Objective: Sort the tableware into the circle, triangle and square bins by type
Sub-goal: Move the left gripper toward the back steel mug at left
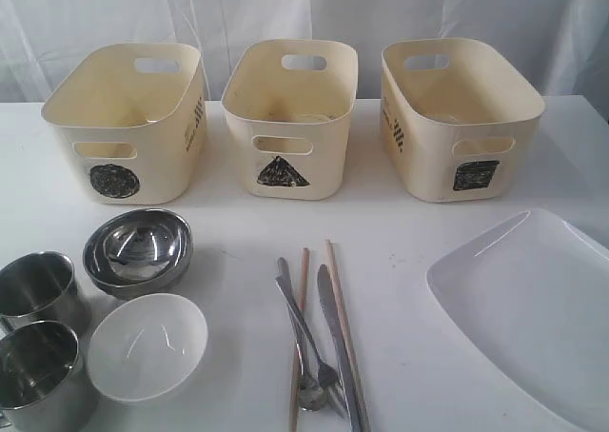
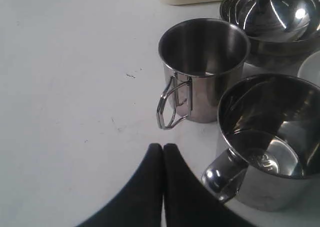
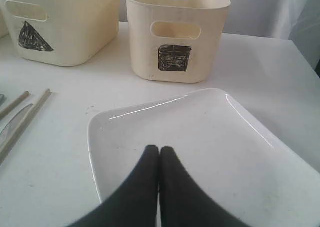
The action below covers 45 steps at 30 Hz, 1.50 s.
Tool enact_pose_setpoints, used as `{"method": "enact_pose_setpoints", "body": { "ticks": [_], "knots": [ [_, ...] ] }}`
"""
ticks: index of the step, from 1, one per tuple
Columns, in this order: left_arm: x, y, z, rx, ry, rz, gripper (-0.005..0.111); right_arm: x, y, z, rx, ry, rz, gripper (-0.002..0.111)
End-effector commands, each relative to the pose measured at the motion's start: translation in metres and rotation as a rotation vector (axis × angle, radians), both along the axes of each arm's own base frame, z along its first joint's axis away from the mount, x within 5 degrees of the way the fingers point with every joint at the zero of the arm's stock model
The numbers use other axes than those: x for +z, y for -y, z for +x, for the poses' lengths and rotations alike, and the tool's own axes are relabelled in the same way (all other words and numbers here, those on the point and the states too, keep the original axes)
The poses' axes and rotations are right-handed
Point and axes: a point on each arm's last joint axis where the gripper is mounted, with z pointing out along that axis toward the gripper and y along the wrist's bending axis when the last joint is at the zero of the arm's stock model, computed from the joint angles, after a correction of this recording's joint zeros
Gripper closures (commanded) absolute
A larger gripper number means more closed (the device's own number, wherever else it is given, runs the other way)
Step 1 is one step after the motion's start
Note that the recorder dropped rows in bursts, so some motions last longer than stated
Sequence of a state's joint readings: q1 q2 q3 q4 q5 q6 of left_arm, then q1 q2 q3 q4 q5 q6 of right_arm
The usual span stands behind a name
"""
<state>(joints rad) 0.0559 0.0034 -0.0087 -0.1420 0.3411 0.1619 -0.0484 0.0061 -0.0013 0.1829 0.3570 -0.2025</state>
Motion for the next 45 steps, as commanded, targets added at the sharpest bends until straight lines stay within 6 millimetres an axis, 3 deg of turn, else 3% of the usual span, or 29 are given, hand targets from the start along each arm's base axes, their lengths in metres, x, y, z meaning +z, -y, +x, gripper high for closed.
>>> {"method": "enact_pose_setpoints", "body": {
  "ticks": [1,12,15,21,26,29,30,32,35,41,45],
  "knots": [
    [-0.002,0.000,0.000,0.004,0.008,-0.006,0.107,0.000,0.000,0.000,0.002,0.010,-0.001,0.108],
    [0.011,-0.003,0.005,0.041,0.159,-0.006,0.107,0.000,0.000,0.000,0.002,0.010,-0.001,0.108],
    [0.018,0.000,0.007,0.091,0.222,-0.271,0.107,0.000,0.000,0.000,0.002,0.010,-0.001,0.108],
    [0.028,-0.002,0.009,0.163,0.317,-0.485,0.107,0.000,0.000,0.000,0.002,0.010,-0.001,0.108],
    [0.032,0.001,0.008,0.199,0.277,-0.718,0.107,0.000,0.000,0.000,0.002,0.010,-0.001,0.108],
    [0.061,0.008,0.000,0.084,0.266,-0.575,0.107,0.000,0.000,0.000,0.002,0.010,-0.001,0.108],
    [0.082,0.011,-0.006,0.018,0.301,-0.473,0.107,0.000,0.000,0.000,0.002,0.010,-0.001,0.108],
    [0.105,0.014,-0.013,-0.043,0.342,-0.373,0.106,0.000,0.000,0.000,0.002,0.010,-0.001,0.108],
    [0.128,0.017,-0.013,-0.116,0.302,-0.245,0.099,0.000,0.000,0.000,0.002,0.010,-0.001,0.108],
    [0.149,0.018,0.008,-0.160,0.184,-0.145,0.056,0.000,0.000,0.000,0.002,0.010,-0.001,0.108],
    [0.152,0.011,0.033,-0.122,0.095,-0.067,0.050,0.000,0.000,0.000,0.002,0.010,-0.001,0.108]
  ]
}}
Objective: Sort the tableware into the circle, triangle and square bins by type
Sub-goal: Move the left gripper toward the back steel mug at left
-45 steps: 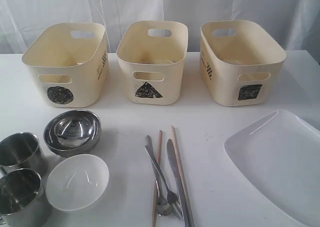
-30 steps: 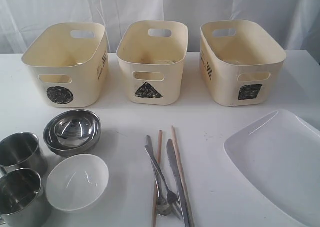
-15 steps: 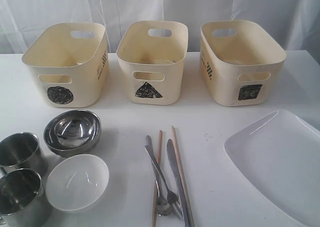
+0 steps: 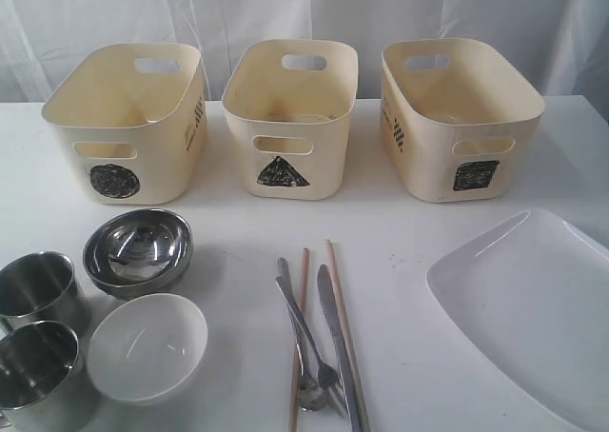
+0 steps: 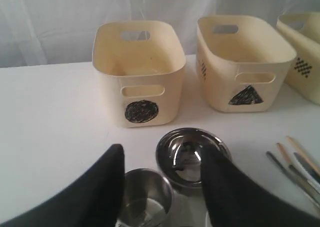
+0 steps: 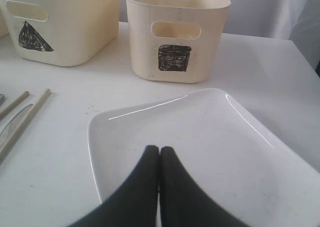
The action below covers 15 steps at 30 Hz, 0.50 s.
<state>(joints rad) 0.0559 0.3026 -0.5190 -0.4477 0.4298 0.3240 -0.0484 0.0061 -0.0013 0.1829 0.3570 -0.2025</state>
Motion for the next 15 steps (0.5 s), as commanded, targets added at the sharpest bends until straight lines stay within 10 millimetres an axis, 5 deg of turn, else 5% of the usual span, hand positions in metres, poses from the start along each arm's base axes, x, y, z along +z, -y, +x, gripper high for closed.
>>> {"method": "enact_pose_setpoints", "body": {
  "ticks": [1,15],
  "knots": [
    [0.003,-0.007,0.027,0.025,-0.104,0.094,0.050,0.000,0.000,0.000,0.002,0.010,-0.001,0.108],
    [-0.020,-0.016,0.121,0.002,-0.503,0.165,0.043,0.000,0.000,0.000,0.002,0.010,-0.001,0.108]
  ]
}}
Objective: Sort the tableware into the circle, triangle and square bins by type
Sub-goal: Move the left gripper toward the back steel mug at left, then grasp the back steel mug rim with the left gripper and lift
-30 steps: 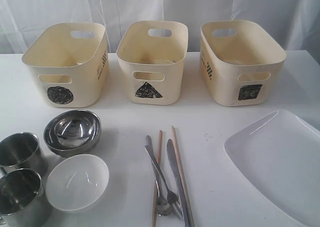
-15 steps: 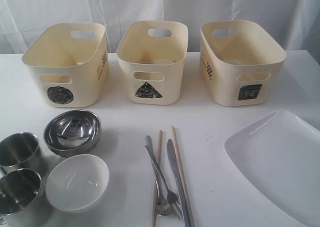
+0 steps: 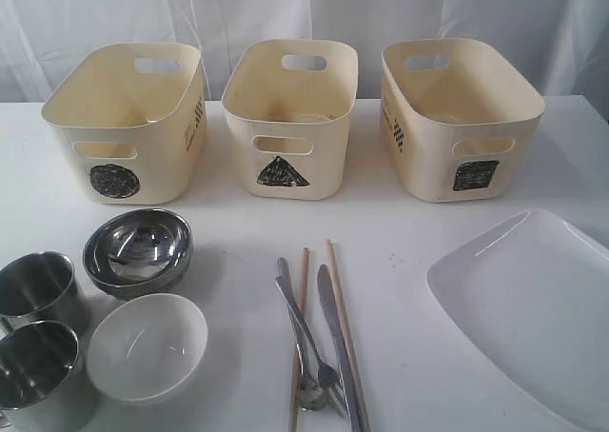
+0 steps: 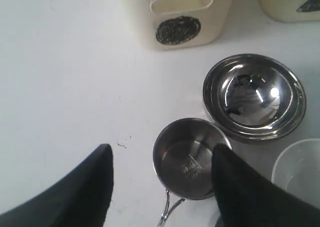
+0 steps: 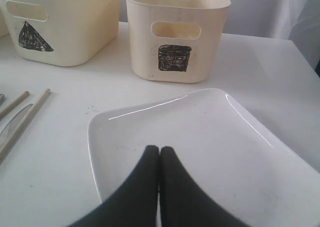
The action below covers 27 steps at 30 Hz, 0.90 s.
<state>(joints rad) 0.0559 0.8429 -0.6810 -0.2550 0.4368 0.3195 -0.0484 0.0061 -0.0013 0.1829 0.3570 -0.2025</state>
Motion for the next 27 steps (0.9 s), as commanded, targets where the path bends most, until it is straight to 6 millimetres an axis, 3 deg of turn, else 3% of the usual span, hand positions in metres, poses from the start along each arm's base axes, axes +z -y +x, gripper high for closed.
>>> {"method": "enact_pose_setpoints", "body": {
  "ticks": [1,10,27],
  "knots": [
    [-0.011,-0.001,0.028,-0.008,-0.141,-0.007,0.043,0.000,0.000,0.000,0.002,0.010,-0.001,0.108],
    [-0.035,-0.002,0.074,-0.031,-0.400,-0.034,0.043,0.000,0.000,0.000,0.002,0.010,-0.001,0.108],
    [-0.065,-0.005,0.099,-0.021,-0.481,-0.030,0.037,0.001,0.000,0.000,0.002,0.012,-0.001,0.108]
  ]
}}
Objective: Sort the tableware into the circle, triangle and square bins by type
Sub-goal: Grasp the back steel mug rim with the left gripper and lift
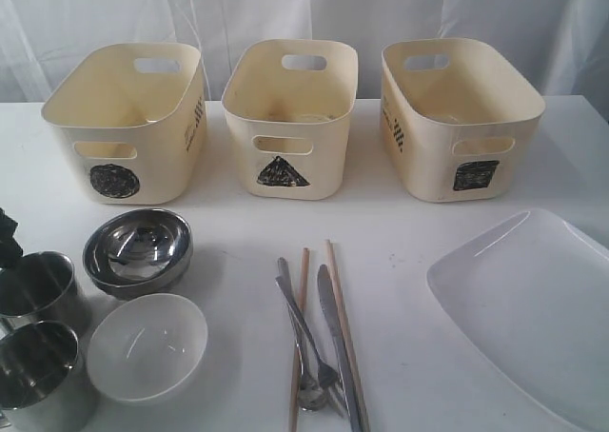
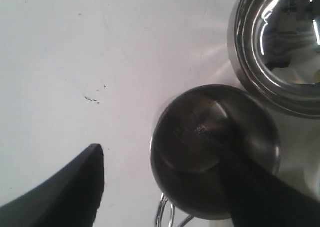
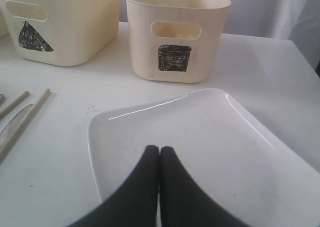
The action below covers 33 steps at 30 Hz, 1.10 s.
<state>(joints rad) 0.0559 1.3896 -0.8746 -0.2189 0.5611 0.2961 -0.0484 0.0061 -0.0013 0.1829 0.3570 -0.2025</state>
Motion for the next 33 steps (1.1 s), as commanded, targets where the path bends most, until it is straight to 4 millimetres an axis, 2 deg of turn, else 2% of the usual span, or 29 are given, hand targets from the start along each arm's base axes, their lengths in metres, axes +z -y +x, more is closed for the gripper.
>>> {"method": "enact_pose_setpoints", "body": {
  "ticks": [1,8,15,23,33],
  "knots": [
    [-0.003,0.001,0.005,0.010,-0.009,-0.016,0.037,0.001,0.000,0.000,0.002,0.012,-0.001,0.108],
    [-0.014,0.002,0.010,0.005,-0.047,-0.017,0.037,0.001,0.000,0.000,0.002,0.012,-0.003,0.108],
    [-0.023,0.019,0.015,-0.064,-0.053,-0.015,0.038,0.001,0.000,0.000,0.002,0.012,-0.003,0.108],
    [-0.035,0.019,0.019,-0.073,-0.094,-0.006,0.038,0.001,0.000,0.000,0.002,0.012,-0.003,0.108],
    [-0.038,0.018,0.021,-0.079,-0.089,0.013,0.038,0.001,0.000,0.000,0.002,0.012,-0.003,0.108]
  ]
}}
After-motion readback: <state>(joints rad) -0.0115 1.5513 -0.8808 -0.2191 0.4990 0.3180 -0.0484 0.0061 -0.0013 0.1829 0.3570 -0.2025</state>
